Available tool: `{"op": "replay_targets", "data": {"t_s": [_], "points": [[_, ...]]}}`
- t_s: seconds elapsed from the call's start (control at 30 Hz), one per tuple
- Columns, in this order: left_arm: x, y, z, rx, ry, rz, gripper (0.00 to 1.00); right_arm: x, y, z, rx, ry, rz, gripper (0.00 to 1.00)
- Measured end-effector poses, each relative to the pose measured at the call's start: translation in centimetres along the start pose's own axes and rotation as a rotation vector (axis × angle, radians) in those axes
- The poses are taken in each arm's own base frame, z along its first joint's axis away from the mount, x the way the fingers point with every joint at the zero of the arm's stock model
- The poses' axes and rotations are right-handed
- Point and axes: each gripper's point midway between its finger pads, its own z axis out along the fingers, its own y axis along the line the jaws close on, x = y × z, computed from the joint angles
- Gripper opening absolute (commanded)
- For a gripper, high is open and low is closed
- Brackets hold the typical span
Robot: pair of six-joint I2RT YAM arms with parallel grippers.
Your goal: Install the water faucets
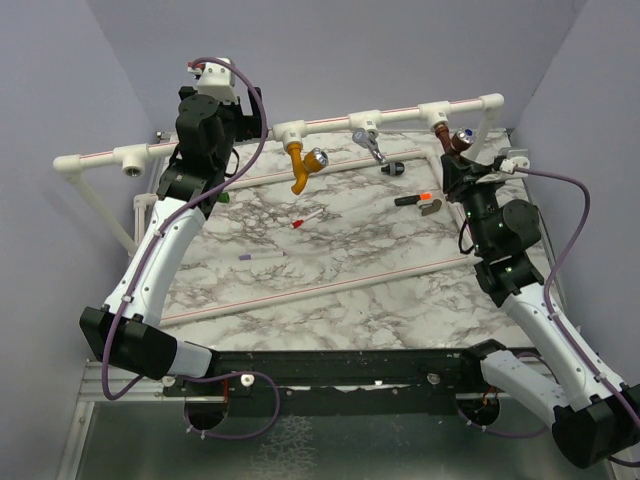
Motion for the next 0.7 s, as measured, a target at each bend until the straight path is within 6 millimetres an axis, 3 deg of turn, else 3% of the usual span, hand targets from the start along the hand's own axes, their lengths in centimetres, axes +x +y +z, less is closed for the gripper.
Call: {"op": "replay_targets", "data": {"t_s": [0.7], "points": [[-0.02,-0.02,0.03,0.002,-0.002,0.0,0.99,0.01,0.47,0.16,0.088,-0.006,0.503,0.01]]}}
